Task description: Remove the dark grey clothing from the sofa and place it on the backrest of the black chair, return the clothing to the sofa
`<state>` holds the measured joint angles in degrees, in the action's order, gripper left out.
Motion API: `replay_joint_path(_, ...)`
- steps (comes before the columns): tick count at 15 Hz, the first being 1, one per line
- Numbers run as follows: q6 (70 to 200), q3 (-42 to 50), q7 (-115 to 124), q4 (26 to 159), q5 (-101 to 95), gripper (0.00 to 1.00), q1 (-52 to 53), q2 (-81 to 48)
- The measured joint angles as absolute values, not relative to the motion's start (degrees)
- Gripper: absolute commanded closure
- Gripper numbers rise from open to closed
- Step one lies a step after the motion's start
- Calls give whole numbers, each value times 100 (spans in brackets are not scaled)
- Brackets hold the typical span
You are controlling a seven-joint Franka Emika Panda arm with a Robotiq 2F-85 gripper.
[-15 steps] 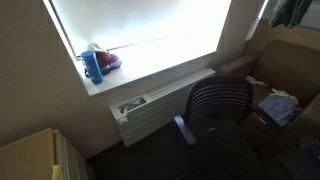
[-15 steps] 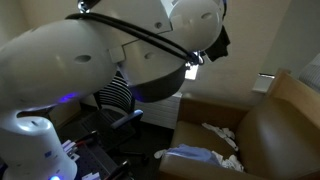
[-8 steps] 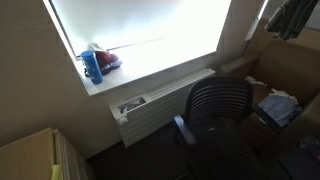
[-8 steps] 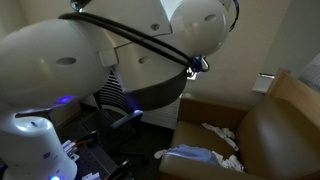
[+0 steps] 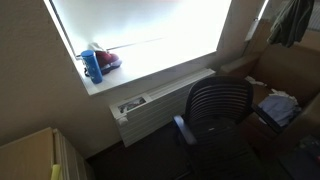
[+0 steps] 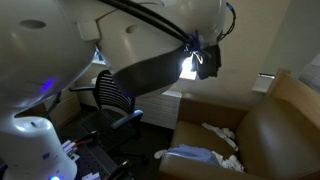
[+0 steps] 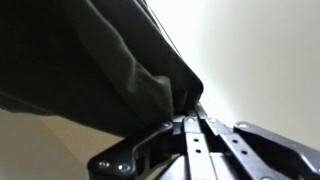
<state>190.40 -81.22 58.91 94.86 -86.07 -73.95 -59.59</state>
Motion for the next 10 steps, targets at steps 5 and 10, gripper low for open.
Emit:
replay_joint_path(5,18516,-7910,5152,9739,-7822,99,-7683,-5171)
replay_joint_path(10,17534,-8204,4894,9758,-7771,99,-7791,-4961)
